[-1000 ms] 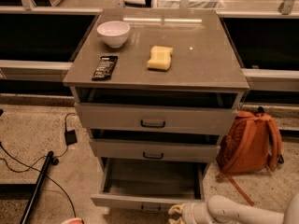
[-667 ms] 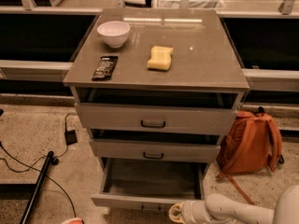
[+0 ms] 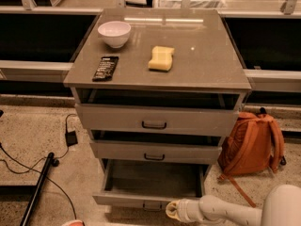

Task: Close bottom drawer

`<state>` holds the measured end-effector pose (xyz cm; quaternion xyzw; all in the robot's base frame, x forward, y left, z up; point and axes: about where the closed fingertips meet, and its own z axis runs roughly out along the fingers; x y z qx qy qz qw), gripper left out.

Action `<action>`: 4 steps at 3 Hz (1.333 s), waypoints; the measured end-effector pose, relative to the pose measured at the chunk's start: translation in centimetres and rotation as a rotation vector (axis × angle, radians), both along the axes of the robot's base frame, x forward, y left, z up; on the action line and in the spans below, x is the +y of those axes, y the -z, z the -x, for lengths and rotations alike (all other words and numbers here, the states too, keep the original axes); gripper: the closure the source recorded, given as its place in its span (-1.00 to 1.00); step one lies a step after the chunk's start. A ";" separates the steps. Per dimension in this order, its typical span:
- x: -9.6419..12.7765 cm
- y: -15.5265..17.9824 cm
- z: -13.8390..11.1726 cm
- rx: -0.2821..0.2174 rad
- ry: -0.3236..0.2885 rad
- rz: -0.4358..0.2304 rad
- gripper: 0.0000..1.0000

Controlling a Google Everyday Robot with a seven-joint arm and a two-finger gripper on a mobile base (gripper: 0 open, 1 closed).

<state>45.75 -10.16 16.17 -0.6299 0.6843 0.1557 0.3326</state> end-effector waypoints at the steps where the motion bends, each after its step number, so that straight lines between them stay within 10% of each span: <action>1: 1.3 0.4 -1.3 -0.042 0.091 0.014 1.00; 4: 1.9 0.4 -5.6 -0.127 0.180 -0.003 1.00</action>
Offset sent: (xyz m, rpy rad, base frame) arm 0.0607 0.0238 -0.0016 0.0118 -0.1878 -0.2438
